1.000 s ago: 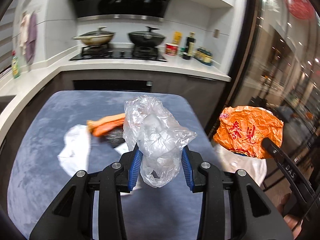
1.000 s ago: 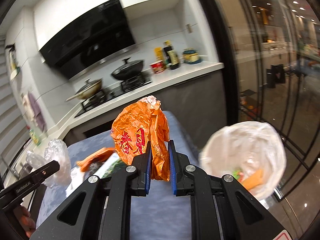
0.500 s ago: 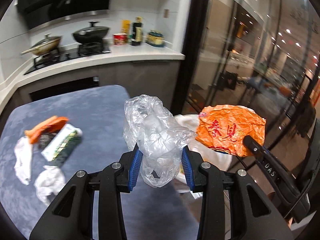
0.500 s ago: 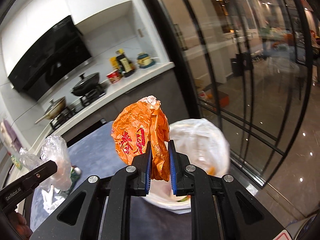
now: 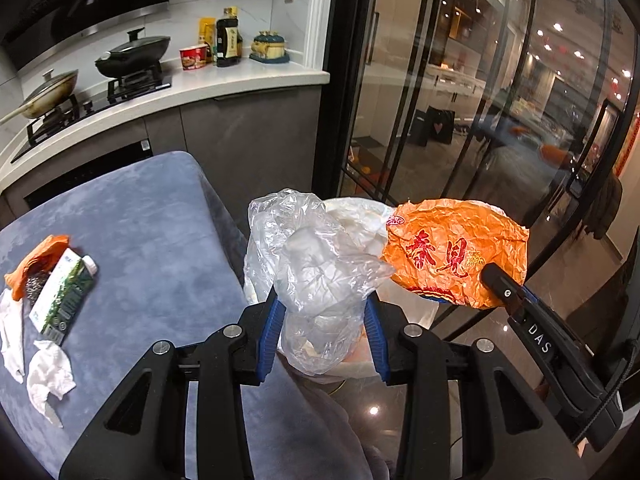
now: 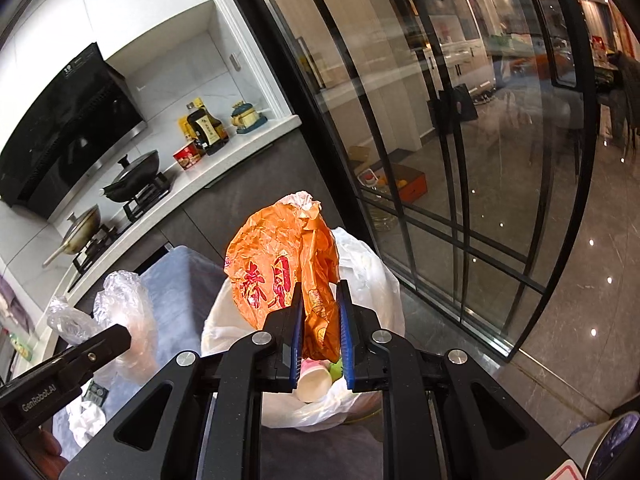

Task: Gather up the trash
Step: 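Carry both bags over the bin and open both grippers to drop them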

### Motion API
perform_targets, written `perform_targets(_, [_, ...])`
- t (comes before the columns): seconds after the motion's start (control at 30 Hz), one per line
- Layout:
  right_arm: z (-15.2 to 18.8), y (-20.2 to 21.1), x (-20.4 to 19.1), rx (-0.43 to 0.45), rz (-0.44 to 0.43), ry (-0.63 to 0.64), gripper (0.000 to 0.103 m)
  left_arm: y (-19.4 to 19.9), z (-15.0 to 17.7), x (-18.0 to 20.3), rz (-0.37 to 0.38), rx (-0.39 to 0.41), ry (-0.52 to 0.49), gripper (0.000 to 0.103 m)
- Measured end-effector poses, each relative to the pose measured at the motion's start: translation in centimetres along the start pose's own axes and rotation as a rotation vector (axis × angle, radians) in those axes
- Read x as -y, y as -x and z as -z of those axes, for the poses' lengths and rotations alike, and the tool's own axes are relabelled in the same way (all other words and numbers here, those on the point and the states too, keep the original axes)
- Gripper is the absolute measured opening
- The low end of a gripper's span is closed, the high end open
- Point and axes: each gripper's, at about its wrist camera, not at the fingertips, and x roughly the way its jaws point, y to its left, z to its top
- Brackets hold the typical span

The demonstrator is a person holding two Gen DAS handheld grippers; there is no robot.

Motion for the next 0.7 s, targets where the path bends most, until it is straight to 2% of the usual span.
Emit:
perform_targets(0.3, [0.3,-2.3,0.4,-0.037,0.000,-0.002,0.016,-2.8,-0.1,1.1,0.000,-0.046,-0.014,0.037])
perform_targets(0.6, [0.0,-3.9,0.2,-0.053,-0.004,-0.001,0.017,-4.4,-0.3,1.7,-0.002,-0.059,-0.012,0.039])
perform_targets(0.7, [0.0,-4.2,0.0,-0.051,-0.004,0.004,0.020,-4.8,-0.5,1.6,-0.010,-0.059,-0.011,0.045])
